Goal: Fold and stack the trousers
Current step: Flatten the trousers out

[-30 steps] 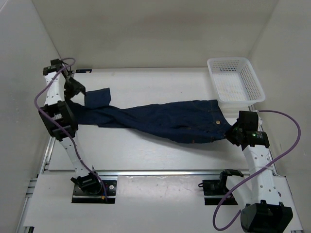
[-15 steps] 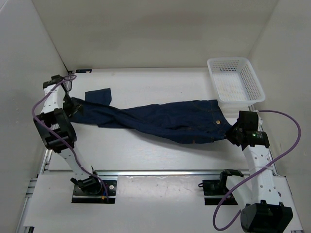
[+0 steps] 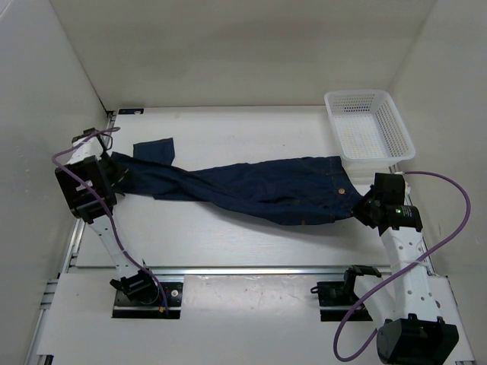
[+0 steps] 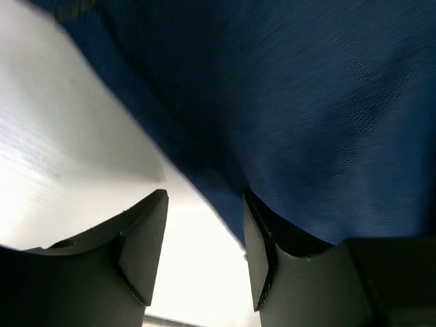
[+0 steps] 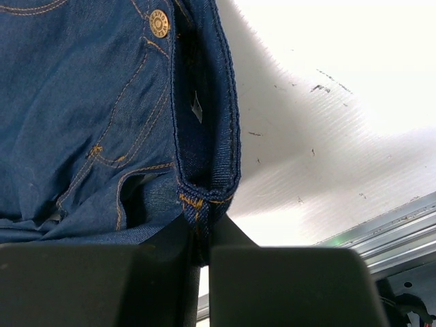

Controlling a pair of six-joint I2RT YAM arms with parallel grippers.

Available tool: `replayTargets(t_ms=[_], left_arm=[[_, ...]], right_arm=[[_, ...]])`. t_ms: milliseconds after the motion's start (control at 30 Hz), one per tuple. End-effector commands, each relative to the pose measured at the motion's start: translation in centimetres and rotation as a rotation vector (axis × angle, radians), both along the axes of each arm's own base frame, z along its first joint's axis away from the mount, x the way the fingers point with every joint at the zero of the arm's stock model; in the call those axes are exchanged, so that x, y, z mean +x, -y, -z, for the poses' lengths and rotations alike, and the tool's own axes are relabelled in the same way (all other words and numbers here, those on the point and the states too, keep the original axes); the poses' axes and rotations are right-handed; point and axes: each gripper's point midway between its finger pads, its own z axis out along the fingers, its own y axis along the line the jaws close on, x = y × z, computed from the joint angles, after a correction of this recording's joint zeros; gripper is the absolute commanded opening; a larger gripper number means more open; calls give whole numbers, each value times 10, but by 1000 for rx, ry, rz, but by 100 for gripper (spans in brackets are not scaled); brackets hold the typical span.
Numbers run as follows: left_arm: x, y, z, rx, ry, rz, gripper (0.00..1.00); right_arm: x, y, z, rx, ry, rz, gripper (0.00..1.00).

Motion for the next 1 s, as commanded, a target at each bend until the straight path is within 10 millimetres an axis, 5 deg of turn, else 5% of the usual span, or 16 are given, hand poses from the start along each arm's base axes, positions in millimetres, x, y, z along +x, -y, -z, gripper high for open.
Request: replayTargets(t_ms=[0,167,367,433,500,533,767,900,967], left_arm=[[22,-11,-7,38,56,-9,59],[19,-15,2,58,24,-20,51],[11,-14,19,50,-27,-20,58],[12,-15,25,47,-36,-19,46],[18,-17,21,50,-27,-20,10],[19,-18,18,51,-25,-20,10],[56,-31,-93,146,242,-59,10],[57,-33,-150,189,324,-63,10],[50,-30,-162,193,336,-64,10]], right_arm=[[12,0,-18,-3,65,-12,0],[12,0,-18,-3,65,-12,0],[13,0,-19,-3,75,-12,0],[15,0,-23,-4,84,-12,0],[16,2,-26,-12,92,-6,0],[16,2,-26,-12,92,-6,0],[28,9,-53,-45,165,18,0],[33,14,-72,-66,199,36,0],[30,16,-79,-75,214,44,0]])
